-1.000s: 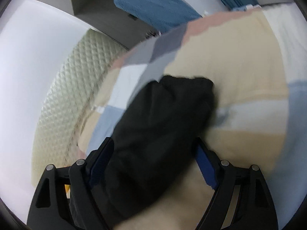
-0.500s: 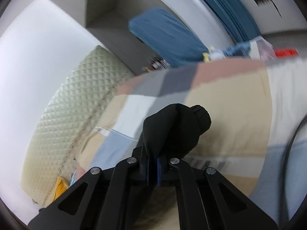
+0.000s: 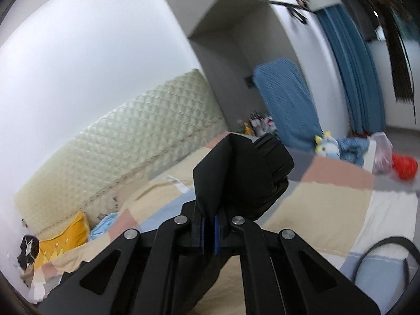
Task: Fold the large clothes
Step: 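Grasp the black jacket's sleeve cuff with the right gripper, then lift the sleeve with the right gripper and fold it across the jacket body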
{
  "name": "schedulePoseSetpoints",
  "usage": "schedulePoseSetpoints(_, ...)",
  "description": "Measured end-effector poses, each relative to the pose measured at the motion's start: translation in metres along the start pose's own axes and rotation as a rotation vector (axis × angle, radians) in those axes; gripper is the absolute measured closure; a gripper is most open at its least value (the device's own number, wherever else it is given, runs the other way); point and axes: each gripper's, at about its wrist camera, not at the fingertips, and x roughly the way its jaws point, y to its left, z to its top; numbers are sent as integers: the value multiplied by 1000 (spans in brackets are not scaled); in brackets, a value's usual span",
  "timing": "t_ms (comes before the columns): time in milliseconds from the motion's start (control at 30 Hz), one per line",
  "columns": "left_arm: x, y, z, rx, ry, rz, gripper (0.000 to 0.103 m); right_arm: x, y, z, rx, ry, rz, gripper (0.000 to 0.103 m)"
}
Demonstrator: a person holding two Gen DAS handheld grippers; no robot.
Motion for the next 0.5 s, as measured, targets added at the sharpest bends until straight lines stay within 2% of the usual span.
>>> schedulePoseSetpoints(133,-3,16,-5,-44,-6,-67,0,-28,49,9,-86,-60,7,98)
schedulePoseSetpoints(333,-10,24,-16,-4,-66,-6,0,-67,133,5,-247,-111,33,98)
schedulePoseSetpoints(500,-16,44,-22,-37,-65,-49,0,-97,205,-7,-365,-138,99,98)
